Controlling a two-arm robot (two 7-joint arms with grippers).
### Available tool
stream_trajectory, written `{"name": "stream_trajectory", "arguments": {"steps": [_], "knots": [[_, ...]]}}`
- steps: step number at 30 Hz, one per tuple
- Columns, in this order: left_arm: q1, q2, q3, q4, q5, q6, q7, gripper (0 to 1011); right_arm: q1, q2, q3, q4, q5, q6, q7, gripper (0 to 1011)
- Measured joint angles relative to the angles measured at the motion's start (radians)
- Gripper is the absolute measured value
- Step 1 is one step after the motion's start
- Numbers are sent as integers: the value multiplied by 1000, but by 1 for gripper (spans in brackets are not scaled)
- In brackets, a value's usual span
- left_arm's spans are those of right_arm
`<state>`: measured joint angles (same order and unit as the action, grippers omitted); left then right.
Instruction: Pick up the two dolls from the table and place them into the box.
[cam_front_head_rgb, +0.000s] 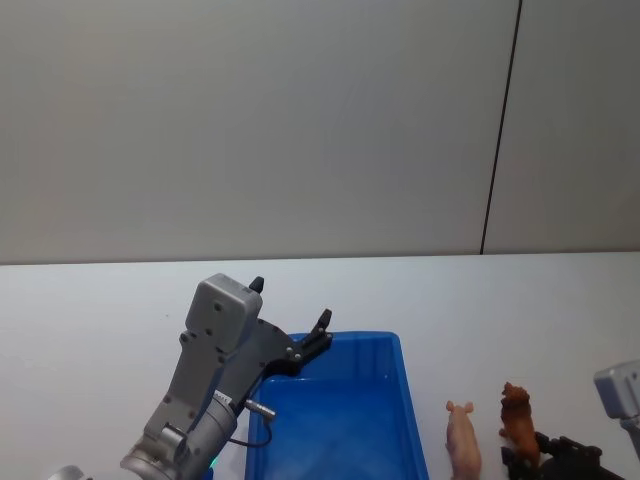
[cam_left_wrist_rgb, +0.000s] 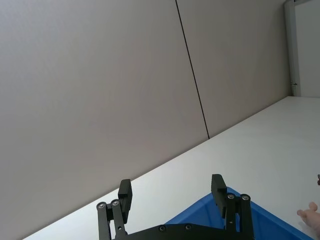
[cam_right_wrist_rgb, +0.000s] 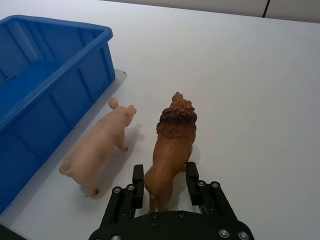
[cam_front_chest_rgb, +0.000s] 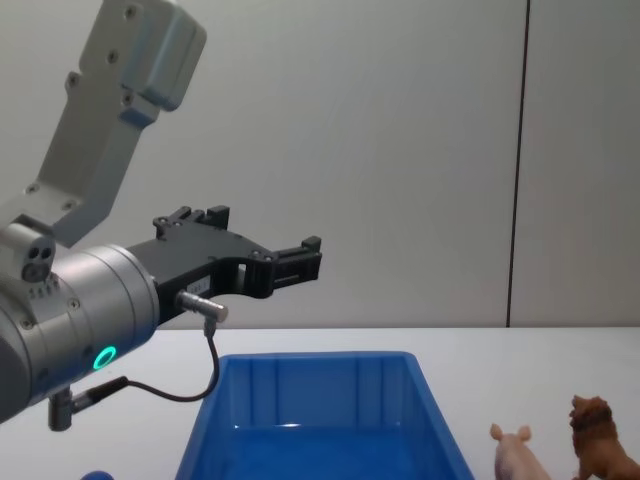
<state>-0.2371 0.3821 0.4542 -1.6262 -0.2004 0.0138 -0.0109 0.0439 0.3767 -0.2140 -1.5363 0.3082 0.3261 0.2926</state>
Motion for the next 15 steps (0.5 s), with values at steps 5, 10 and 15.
{"name": "stream_trajectory", "arguments": {"steps": [5, 10, 15], "knots": [[0, 0, 0, 0, 0, 0, 0, 1001, -4, 0, 0, -8, 0, -5, -16, 420], [0, 0, 0, 0, 0, 0, 0, 1001, -8, -1, 0, -25, -8, -30, -37, 278], [0, 0, 0, 0, 0, 0, 0, 1001, -8, -1, 1, -48, -24, -60, -48, 279]]}}
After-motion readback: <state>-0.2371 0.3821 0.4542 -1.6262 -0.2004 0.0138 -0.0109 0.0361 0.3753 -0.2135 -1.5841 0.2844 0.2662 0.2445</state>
